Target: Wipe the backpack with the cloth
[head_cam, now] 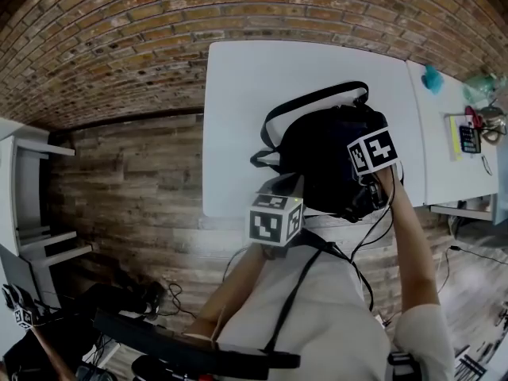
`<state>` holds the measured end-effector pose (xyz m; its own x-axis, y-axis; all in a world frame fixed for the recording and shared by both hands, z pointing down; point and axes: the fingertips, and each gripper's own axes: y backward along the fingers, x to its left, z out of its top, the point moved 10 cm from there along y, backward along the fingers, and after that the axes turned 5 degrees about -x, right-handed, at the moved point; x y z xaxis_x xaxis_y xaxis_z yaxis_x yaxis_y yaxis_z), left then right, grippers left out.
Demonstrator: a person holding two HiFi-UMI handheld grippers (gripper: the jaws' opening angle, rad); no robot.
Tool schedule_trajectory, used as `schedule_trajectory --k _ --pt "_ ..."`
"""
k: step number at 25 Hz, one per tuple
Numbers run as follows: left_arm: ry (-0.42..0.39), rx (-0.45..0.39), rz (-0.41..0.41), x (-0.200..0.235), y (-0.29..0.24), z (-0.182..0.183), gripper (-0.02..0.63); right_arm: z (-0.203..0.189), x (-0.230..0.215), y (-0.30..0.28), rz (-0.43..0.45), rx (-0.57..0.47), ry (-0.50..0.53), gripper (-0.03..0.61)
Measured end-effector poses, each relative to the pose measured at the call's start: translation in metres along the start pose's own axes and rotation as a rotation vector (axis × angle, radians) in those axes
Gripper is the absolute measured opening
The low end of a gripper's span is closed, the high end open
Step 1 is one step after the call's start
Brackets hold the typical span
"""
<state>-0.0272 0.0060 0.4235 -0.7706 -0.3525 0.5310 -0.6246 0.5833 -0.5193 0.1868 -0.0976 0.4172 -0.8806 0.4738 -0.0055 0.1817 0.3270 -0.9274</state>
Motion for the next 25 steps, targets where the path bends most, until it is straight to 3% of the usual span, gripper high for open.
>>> schedule_trajectory --k 25 --pt "0.001 0.010 -0.004 -0.004 0.002 -0.009 0.003 -0.057 0.036 0.016 0.074 0.051 0.016 0.038"
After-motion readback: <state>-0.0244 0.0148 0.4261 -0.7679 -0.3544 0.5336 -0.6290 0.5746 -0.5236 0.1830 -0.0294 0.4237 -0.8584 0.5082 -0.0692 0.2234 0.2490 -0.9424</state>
